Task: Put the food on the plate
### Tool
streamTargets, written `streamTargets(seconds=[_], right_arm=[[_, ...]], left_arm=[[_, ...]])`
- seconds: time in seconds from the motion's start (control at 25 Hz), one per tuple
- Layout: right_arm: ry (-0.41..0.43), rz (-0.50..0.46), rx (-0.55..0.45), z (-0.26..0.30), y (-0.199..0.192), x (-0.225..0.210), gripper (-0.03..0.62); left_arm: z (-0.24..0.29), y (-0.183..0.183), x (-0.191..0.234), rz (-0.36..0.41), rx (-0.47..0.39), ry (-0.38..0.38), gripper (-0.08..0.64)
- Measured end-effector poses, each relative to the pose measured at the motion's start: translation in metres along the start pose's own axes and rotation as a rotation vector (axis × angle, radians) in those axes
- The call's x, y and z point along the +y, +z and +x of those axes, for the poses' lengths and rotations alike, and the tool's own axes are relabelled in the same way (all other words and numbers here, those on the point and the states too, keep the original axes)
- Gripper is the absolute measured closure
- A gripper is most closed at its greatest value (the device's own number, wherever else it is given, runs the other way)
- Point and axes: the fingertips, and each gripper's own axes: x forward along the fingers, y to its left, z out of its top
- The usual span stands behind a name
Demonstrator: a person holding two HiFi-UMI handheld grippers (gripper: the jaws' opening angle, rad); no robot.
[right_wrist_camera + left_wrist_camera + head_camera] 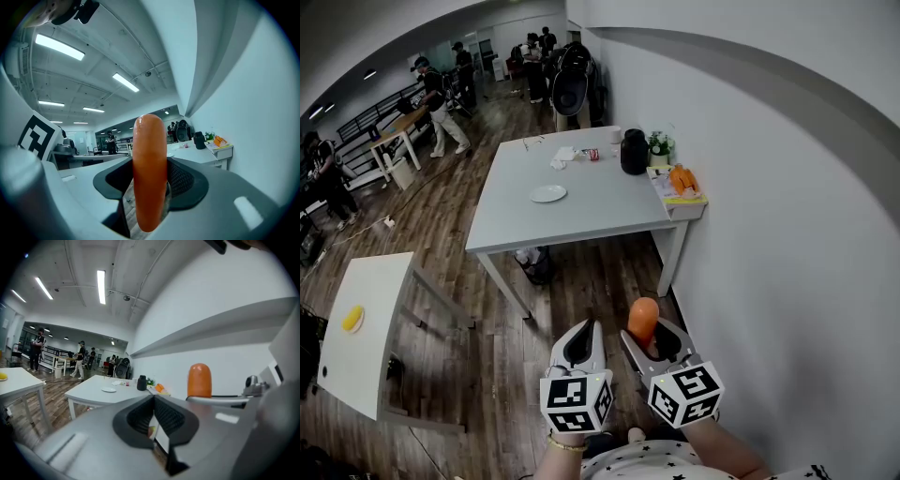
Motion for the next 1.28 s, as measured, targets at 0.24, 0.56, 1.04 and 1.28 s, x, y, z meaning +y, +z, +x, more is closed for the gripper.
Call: streamTargets(seconds=[0.24,0.56,1.04,1.28], right_arm=[[0.007,0.001,0.016,0.021,-0.011,0.017,0.373],[0.058,-0.011,0.050,0.056,-0.029,0.052,0.373],[0.119,-0.029,0.054,0.166,-0.017,0.016,0.373],[0.164,-0.054,0.056,0.246,0.014,-0.022,0.373]], left_arm=[[-0.013,-0.007,0.040,0.012,0.005,0.056,0.552],[-0.018,-0.015,0.091,0.008,0.013,0.104,0.552],[0.072,-0.002,0.147,0.004,-0.016,0.146,0.552],[0.153,0.024,0.179,-0.029,-0.024,0.181,0.552]])
